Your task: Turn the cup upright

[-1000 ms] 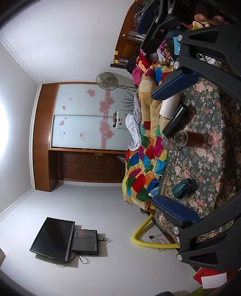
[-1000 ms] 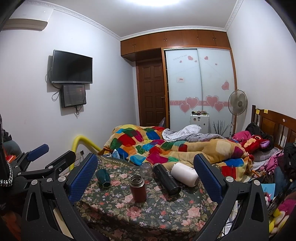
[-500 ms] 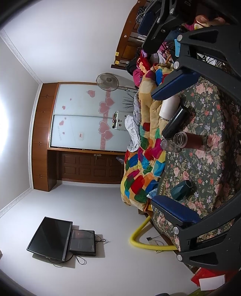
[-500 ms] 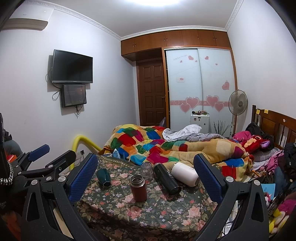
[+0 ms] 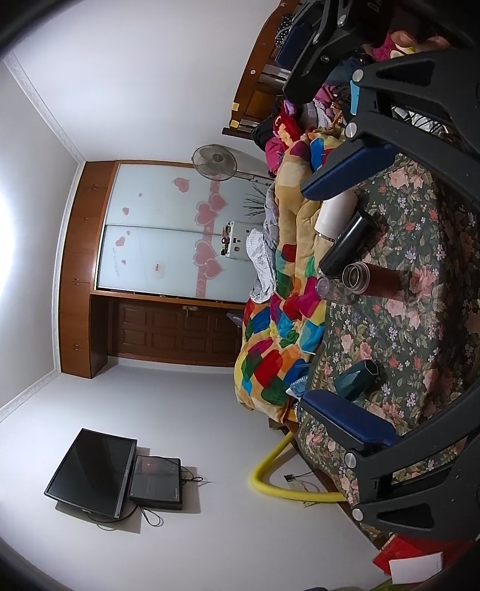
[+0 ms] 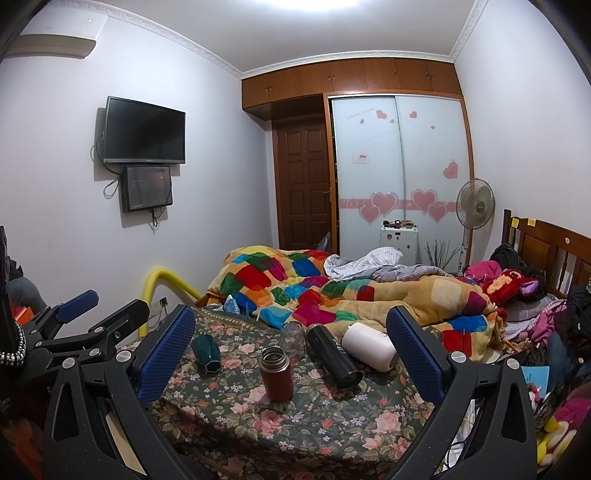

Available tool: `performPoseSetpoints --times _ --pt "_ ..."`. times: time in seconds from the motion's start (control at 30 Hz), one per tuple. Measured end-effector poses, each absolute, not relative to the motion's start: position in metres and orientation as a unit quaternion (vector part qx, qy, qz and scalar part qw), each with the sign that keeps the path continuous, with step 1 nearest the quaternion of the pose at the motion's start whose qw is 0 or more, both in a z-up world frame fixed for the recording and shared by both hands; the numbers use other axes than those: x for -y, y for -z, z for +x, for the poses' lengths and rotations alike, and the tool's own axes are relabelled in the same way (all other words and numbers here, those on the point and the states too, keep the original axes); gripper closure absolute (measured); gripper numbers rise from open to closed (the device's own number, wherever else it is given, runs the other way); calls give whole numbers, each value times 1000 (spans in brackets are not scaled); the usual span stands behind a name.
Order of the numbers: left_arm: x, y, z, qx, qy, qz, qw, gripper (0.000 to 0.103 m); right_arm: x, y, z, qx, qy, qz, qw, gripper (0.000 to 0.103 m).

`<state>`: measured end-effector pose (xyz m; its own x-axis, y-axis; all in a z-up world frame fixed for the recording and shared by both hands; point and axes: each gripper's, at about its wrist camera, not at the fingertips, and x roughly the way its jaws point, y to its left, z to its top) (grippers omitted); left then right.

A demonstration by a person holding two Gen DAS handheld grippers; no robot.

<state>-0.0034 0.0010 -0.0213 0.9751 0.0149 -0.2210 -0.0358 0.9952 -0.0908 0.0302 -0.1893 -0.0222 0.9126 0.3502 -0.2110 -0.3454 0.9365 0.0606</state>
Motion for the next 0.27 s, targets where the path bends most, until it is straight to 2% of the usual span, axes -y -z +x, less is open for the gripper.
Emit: performPoseSetpoints --times 0.27 --pt "-16 27 -3 -114 -19 -61 991 0 174 26 35 -120 -180 -5 976 0"
